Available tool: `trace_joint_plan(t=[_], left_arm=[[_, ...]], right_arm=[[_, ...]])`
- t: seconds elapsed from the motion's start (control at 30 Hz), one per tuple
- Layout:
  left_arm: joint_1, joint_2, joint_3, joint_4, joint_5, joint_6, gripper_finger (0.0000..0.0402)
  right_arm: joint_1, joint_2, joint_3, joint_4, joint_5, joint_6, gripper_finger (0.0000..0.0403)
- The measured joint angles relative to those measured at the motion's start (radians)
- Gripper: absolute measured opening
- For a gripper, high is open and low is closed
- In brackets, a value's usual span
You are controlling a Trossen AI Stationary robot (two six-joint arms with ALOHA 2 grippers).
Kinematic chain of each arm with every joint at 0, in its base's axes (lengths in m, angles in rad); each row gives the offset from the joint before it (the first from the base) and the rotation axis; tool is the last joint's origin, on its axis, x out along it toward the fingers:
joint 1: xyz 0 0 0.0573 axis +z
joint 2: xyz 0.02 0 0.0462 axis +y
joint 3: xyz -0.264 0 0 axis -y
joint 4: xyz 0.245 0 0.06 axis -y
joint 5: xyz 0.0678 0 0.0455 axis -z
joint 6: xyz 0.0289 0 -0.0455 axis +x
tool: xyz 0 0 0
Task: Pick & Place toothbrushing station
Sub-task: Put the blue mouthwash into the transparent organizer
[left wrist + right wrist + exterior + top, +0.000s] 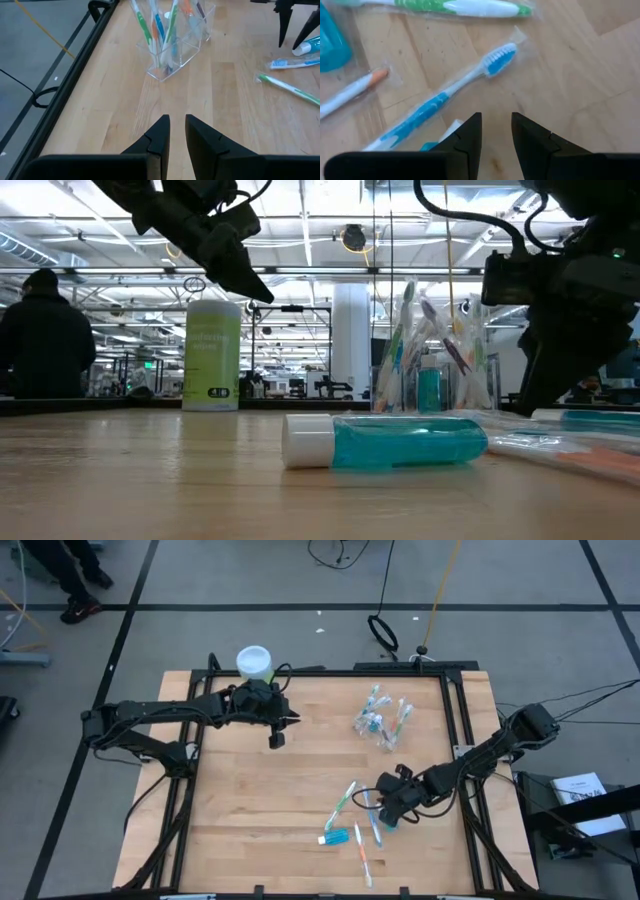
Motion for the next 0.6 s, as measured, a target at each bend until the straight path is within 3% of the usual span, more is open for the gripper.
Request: trace_joint_plan(t=[0.23,0.4,0.6], left_arm=[[0.000,0.000,0.000,0.000,0.000,-0.003,0.0067],[0.000,0.000,0.000,0.000,0.000,-0.003,0.0067],[0.000,0.000,0.000,0.000,-0.001,-0.003,0.0067]], right_arm=[[-0.017,-0.003,0.000,0.011,0.005,-0.045,0.0105],[-0.065,-0.003,0.000,0.036,-0.002,-0.021,0.0138],[-0.113,-0.013,0.000,0.047,-0.130,-0.005,0.0183]])
